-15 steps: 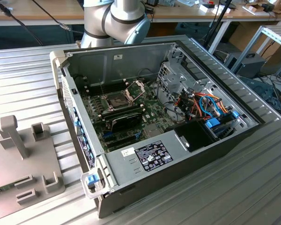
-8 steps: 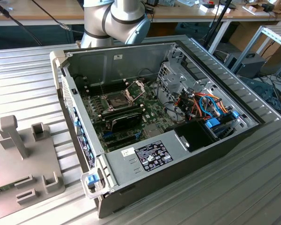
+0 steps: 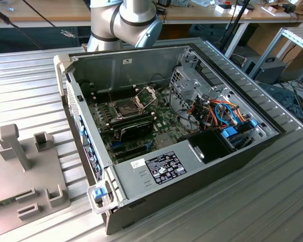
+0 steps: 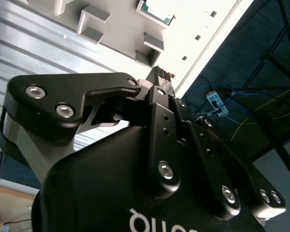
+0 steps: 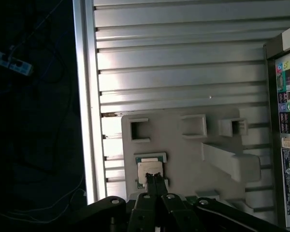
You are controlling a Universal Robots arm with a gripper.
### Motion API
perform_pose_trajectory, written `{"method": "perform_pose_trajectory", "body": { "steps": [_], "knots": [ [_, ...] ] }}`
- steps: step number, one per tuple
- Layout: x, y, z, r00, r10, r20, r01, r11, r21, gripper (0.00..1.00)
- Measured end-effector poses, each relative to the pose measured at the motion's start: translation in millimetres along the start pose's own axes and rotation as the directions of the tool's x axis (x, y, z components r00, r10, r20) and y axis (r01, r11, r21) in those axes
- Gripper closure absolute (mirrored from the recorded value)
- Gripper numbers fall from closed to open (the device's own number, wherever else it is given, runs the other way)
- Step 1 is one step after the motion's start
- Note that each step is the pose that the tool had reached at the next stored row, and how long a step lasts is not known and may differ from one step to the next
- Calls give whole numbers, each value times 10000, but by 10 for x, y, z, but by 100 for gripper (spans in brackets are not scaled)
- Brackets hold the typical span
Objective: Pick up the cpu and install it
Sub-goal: 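Reach for the cpu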
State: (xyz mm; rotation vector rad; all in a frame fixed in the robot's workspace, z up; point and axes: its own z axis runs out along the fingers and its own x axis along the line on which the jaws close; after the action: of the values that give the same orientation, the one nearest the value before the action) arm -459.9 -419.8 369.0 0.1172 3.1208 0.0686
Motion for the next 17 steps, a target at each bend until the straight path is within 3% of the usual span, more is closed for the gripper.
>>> {"method": "perform_pose_trajectory", "body": {
  "steps": [17],
  "knots": [
    [4, -27, 326, 9999, 4, -120, -4, 10000, 9, 89]
  ]
}}
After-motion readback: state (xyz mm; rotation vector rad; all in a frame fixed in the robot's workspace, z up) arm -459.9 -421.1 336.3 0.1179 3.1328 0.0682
